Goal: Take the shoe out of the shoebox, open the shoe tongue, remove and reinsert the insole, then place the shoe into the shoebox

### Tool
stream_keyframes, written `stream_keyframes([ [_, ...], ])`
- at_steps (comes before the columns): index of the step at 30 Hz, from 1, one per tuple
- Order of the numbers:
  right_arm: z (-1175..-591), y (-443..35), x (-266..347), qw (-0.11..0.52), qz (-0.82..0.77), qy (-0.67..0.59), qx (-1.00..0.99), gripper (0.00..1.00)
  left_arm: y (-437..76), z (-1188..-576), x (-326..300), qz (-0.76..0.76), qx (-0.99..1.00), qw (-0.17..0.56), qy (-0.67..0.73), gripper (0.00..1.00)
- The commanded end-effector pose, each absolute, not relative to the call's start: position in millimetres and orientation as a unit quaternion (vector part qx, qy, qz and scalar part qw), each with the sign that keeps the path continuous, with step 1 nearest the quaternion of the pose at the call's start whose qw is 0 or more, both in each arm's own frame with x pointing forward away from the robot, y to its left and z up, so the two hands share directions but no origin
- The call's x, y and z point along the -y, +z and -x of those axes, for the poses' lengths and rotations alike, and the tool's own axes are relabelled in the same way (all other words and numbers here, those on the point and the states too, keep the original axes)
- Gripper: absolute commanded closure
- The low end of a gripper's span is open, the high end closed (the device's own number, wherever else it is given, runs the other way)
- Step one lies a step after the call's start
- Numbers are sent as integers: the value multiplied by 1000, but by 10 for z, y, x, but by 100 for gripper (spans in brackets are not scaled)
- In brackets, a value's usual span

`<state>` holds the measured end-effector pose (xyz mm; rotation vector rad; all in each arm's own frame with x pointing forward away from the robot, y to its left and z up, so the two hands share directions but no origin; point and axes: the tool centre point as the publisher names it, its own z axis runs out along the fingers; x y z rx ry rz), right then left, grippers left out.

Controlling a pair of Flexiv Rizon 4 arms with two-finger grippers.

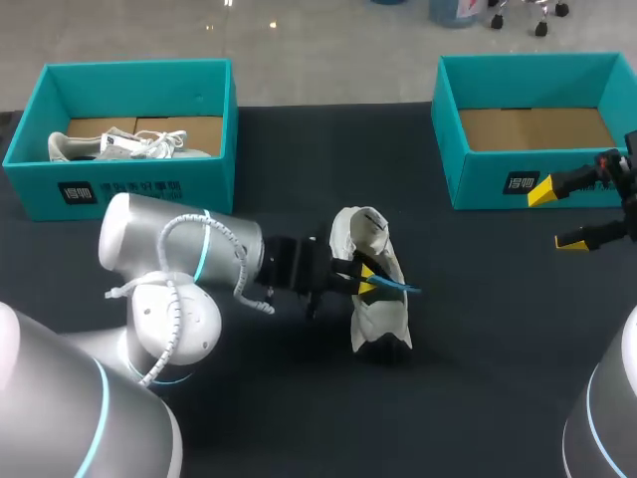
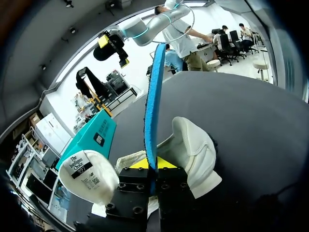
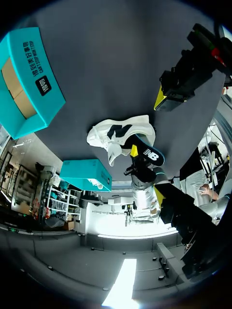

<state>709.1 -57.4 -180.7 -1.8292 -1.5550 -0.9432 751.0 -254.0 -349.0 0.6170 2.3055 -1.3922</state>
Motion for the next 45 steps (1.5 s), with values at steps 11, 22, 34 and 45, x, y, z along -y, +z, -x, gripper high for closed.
stream_keyframes([
  [11,-7090,-1811,573,277,682,-351,579,0,-3332,-7413,2615,-202,-813,194,-510,37],
  [22,-7090,-1811,573,277,682,-351,579,0,-3222,-7316,2591,-211,-812,192,-509,65],
  [34,-7090,-1811,573,277,682,-351,579,0,-3363,-7379,2564,-214,-820,194,-495,100],
  [45,-7090,-1811,573,277,682,-351,579,0,-3499,-7466,2523,-200,-827,199,-486,100],
])
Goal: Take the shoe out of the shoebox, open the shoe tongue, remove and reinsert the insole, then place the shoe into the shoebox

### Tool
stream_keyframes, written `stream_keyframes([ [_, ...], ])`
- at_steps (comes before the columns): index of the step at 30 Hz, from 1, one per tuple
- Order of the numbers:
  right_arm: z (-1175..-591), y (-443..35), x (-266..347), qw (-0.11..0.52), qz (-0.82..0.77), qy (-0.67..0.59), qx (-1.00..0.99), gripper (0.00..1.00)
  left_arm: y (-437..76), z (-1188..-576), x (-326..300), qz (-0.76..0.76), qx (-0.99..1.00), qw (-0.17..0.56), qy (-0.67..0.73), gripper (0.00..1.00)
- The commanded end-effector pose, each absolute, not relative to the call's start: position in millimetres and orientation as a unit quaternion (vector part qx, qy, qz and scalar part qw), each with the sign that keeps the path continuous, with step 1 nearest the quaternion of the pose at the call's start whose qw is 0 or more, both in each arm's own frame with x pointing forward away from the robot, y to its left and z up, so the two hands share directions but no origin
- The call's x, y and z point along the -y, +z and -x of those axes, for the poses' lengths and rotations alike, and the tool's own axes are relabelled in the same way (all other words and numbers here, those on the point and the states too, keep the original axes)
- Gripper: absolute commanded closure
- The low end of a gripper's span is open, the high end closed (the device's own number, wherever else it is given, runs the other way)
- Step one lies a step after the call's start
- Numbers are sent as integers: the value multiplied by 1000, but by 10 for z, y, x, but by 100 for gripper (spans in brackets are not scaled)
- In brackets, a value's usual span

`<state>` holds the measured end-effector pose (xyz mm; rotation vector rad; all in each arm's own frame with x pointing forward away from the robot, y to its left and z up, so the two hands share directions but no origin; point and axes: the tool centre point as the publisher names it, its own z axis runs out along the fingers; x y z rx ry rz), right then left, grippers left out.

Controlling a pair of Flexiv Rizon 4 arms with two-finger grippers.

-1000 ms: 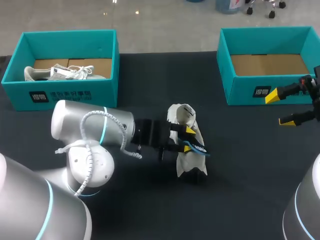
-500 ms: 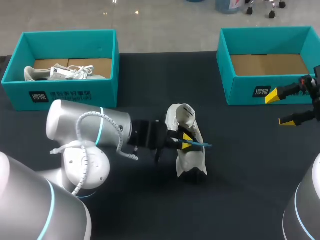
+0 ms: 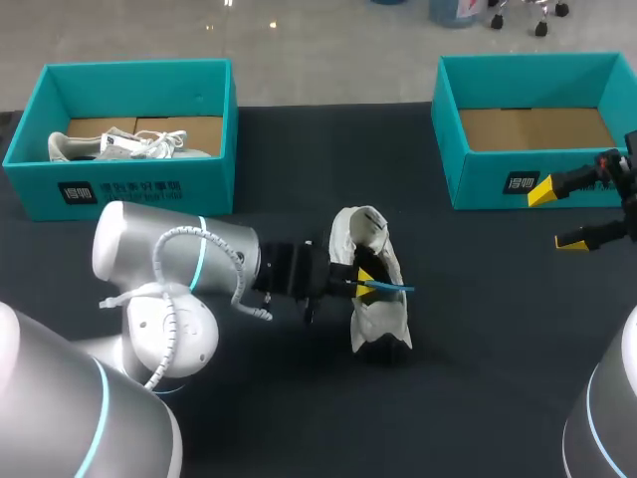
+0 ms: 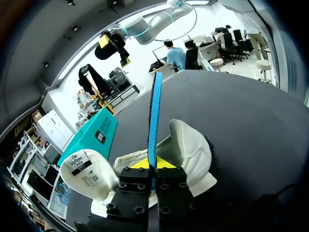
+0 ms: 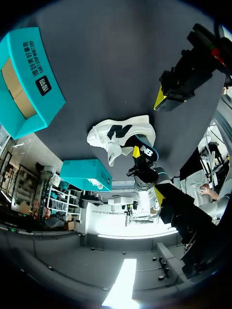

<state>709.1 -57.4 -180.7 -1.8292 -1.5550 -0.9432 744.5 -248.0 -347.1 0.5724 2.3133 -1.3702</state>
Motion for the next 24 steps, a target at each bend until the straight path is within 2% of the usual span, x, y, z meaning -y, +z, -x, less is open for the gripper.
stream_keyframes([
  [1,-7090,-1811,573,277,682,-351,579,0,-3511,-7481,2522,-200,-828,201,-485,100],
  [5,-7090,-1811,573,277,682,-351,579,0,-3520,-7512,2526,-194,-828,204,-485,100],
  [6,-7090,-1811,573,277,682,-351,579,0,-3508,-7506,2532,-194,-827,204,-486,93],
  [7,-7090,-1811,573,277,682,-351,579,0,-3497,-7498,2537,-193,-825,205,-489,79],
  [8,-7090,-1811,573,277,682,-351,579,0,-3485,-7488,2540,-193,-825,205,-491,72],
  [11,-7090,-1811,573,277,682,-351,579,0,-3430,-7438,2535,-194,-823,204,-493,58],
  [15,-7090,-1811,573,277,682,-351,579,0,-3356,-7370,2490,-197,-821,204,-495,58],
  [24,-7090,-1811,573,277,682,-351,579,0,-3307,-7317,2461,-205,-823,205,-489,70],
])
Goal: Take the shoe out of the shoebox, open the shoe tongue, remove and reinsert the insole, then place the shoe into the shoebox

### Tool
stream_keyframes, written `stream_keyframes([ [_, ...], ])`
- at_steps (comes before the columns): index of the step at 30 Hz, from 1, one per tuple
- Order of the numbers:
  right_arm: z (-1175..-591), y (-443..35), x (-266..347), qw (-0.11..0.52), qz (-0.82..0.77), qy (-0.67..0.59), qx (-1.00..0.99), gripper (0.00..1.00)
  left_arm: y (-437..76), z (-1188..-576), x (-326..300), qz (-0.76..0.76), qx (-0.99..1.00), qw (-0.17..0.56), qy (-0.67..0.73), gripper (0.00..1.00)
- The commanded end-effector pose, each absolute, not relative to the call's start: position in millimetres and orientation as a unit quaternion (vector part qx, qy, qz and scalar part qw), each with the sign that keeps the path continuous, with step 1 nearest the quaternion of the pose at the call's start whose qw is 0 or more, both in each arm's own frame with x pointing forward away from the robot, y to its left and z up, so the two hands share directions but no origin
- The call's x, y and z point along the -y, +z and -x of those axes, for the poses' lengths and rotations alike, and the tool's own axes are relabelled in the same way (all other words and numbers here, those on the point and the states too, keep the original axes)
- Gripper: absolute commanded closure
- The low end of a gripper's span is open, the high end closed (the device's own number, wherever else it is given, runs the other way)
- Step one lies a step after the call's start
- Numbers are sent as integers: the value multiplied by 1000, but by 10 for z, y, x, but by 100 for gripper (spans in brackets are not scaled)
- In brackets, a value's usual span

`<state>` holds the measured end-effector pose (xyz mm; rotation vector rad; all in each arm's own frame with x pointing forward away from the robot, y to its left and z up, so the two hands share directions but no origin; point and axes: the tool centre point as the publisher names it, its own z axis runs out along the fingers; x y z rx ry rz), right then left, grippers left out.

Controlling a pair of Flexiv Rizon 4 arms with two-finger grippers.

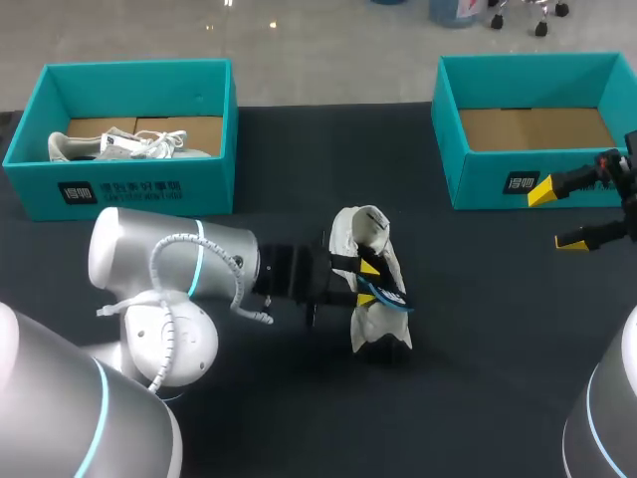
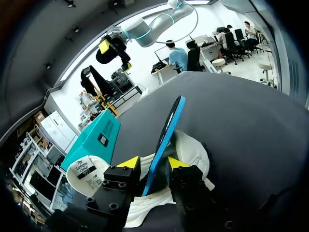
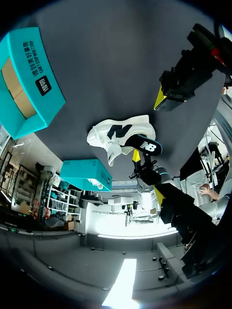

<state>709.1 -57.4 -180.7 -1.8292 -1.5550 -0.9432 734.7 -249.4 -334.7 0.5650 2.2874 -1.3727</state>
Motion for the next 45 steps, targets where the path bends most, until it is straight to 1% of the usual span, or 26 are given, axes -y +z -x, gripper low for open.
stream_keyframes([
  [1,-7090,-1811,573,277,682,-351,579,0,-3311,-7314,2466,-206,-823,204,-489,72],
  [2,-7090,-1811,573,277,682,-351,579,0,-3323,-7316,2470,-207,-823,204,-488,80],
  [4,-7090,-1811,573,277,682,-351,579,0,-3371,-7337,2479,-207,-825,202,-485,100],
  [11,-7090,-1811,573,277,682,-351,579,0,-3485,-7422,2526,-210,-825,207,-482,100],
  [16,-7090,-1811,573,277,682,-351,579,0,-3500,-7470,2543,-211,-819,226,-484,100],
  [27,-7090,-1811,573,277,682,-351,579,0,-3524,-7468,2528,-202,-823,225,-481,100],
  [28,-7090,-1811,573,277,682,-351,579,0,-3509,-7456,2516,-201,-823,225,-481,91],
  [29,-7090,-1811,573,277,682,-351,579,0,-3493,-7442,2508,-200,-823,225,-481,64],
  [30,-7090,-1811,573,277,682,-351,579,0,-3472,-7428,2502,-198,-823,225,-483,57],
  [32,-7090,-1811,573,277,682,-351,579,0,-3422,-7396,2499,-198,-821,226,-486,54],
  [35,-7090,-1811,573,277,682,-351,579,0,-3350,-7352,2496,-199,-817,226,-491,55],
  [37,-7090,-1811,573,277,682,-351,579,0,-3313,-7322,2496,-202,-816,226,-492,59],
  [39,-7090,-1811,573,277,682,-351,579,0,-3284,-7297,2495,-204,-814,226,-494,60],
  [43,-7090,-1811,573,277,682,-351,579,0,-3304,-7280,2492,-207,-815,222,-494,66],
  [44,-7090,-1811,573,277,682,-351,579,0,-3327,-7284,2495,-207,-816,220,-493,71],
  [45,-7090,-1811,573,277,682,-351,579,0,-3349,-7289,2499,-208,-818,216,-491,73],
])
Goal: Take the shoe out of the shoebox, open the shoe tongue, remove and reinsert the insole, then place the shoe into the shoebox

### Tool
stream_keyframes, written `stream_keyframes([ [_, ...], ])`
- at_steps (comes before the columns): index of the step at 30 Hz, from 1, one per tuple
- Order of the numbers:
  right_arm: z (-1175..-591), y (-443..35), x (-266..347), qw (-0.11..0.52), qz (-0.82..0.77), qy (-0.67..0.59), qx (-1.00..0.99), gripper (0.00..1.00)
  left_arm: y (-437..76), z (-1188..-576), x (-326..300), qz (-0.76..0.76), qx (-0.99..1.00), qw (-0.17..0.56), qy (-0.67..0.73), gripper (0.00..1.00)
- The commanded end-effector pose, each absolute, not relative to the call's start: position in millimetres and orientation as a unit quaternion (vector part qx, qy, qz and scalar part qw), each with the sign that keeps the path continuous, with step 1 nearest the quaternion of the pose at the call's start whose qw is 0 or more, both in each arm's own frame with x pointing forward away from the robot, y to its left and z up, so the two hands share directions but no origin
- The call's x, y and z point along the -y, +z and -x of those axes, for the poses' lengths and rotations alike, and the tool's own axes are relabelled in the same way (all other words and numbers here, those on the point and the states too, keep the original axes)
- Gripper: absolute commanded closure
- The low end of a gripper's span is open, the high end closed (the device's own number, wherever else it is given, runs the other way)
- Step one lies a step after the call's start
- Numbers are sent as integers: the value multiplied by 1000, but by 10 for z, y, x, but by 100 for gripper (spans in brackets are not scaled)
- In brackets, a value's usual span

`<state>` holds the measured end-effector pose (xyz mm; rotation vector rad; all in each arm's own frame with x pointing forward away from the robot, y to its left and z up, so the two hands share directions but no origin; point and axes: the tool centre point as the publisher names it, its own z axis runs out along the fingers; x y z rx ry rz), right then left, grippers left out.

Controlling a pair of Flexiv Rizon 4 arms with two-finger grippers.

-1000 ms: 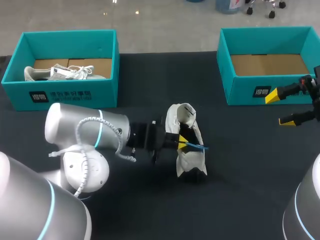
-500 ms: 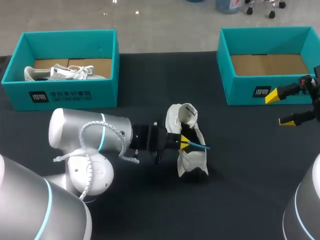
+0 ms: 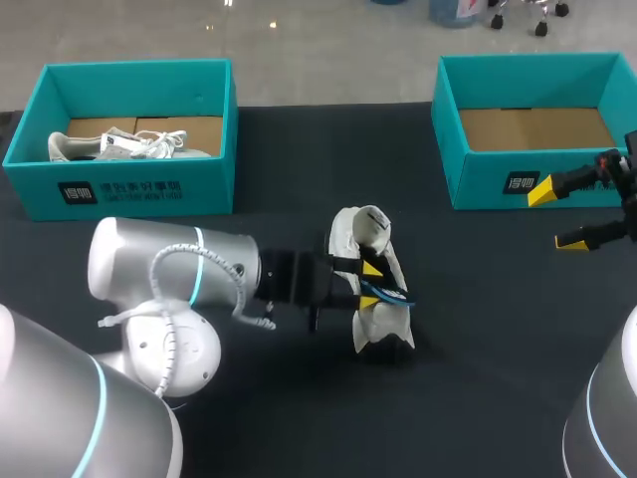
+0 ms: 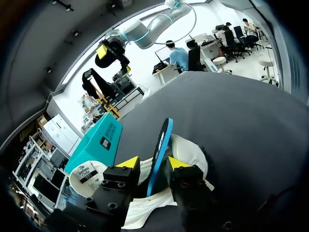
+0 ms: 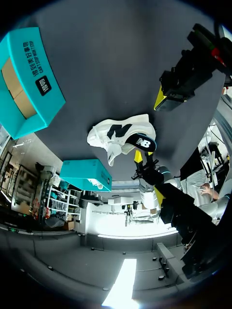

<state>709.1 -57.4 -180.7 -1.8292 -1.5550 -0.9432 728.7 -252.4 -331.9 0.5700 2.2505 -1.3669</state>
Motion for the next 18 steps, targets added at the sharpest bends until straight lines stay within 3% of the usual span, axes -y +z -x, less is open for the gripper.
stream_keyframes([
  [1,-7090,-1811,573,277,682,-351,579,0,-3367,-7294,2503,-208,-818,216,-491,83],
  [2,-7090,-1811,573,277,682,-351,579,0,-3388,-7306,2508,-208,-818,215,-491,98],
  [3,-7090,-1811,573,277,682,-351,579,0,-3412,-7320,2511,-209,-819,214,-489,100],
  [18,-7090,-1811,573,277,682,-351,579,0,-3570,-7488,2433,-206,-828,215,-476,100],
])
